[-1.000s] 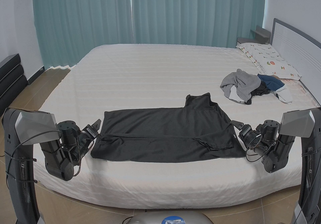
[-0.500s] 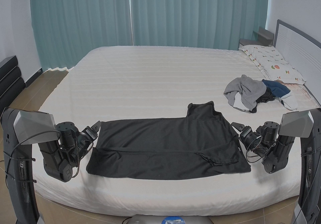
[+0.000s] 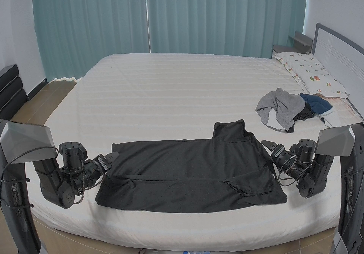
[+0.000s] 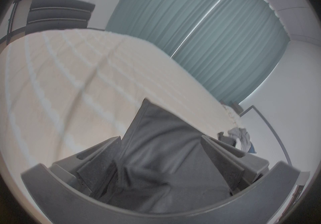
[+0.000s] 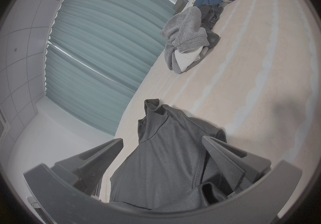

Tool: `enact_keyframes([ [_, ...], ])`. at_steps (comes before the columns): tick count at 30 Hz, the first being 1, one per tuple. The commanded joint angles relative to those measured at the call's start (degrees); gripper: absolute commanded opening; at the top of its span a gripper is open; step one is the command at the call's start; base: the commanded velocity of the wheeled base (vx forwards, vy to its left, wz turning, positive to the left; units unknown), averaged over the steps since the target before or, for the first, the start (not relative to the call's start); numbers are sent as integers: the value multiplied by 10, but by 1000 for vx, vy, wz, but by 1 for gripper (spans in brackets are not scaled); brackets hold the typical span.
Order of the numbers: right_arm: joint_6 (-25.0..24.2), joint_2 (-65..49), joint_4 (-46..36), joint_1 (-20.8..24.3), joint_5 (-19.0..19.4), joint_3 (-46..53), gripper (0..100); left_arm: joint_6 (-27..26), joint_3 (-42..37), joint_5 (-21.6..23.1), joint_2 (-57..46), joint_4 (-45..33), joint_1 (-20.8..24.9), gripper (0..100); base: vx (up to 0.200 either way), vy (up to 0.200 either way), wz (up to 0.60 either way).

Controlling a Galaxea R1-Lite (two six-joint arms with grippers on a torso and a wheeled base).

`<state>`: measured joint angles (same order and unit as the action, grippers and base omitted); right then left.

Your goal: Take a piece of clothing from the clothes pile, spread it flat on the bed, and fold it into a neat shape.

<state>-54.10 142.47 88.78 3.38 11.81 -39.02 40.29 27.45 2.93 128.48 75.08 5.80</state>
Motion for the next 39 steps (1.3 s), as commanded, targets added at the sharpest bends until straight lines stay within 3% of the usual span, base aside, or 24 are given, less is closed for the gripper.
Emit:
enact_keyframes([
  [1, 2, 0, 10, 4, 0, 11, 100, 9, 21, 34, -82, -139, -2, 100, 0, 0, 0],
  [12, 3, 8, 10, 4, 1, 10, 100, 2, 32, 31, -82, -220, -6, 100, 0, 0, 0],
  [14, 3, 11, 10, 4, 1, 10, 100, -7, 36, 33, -105, -280, -4, 100, 0, 0, 0],
  [17, 3, 11, 10, 4, 1, 10, 100, -7, 46, 34, -108, -308, -3, 100, 0, 0, 0],
  [39, 3, 13, 10, 4, 2, 6, 100, 1, 71, 37, -47, -308, 5, 100, 0, 0, 0],
])
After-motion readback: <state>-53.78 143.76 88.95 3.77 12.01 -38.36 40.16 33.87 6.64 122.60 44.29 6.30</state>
